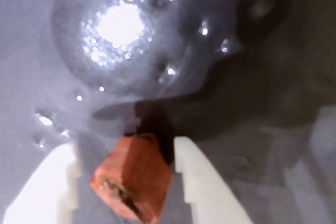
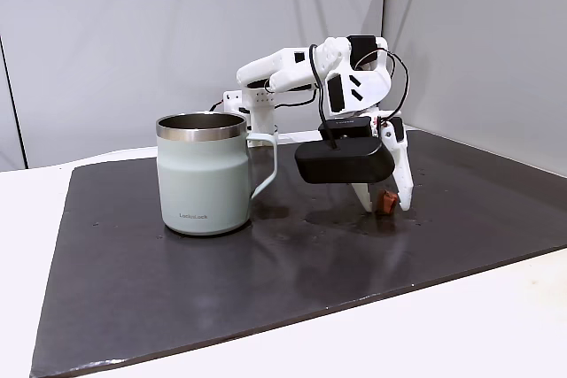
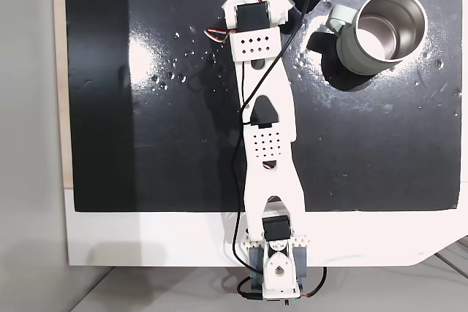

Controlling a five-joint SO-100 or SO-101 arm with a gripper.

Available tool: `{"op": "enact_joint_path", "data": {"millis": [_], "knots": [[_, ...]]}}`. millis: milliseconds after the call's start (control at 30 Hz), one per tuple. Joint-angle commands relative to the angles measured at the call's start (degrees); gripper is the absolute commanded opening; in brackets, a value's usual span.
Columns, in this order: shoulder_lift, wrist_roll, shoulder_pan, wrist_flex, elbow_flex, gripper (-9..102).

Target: Grasp a cube and put it in the cup.

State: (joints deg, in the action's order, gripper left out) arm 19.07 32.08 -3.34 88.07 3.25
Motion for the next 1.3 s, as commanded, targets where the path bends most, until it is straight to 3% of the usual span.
{"op": "enact_joint_path", "data": {"millis": [0, 400, 1267], "knots": [[0.09, 0.7, -0.35, -0.97, 0.79, 9], [1.14, -0.26, 0.26, 3.16, 5.98, 2], [38.41, -8.96, 13.89, 11.34, 1.05, 2]]}}
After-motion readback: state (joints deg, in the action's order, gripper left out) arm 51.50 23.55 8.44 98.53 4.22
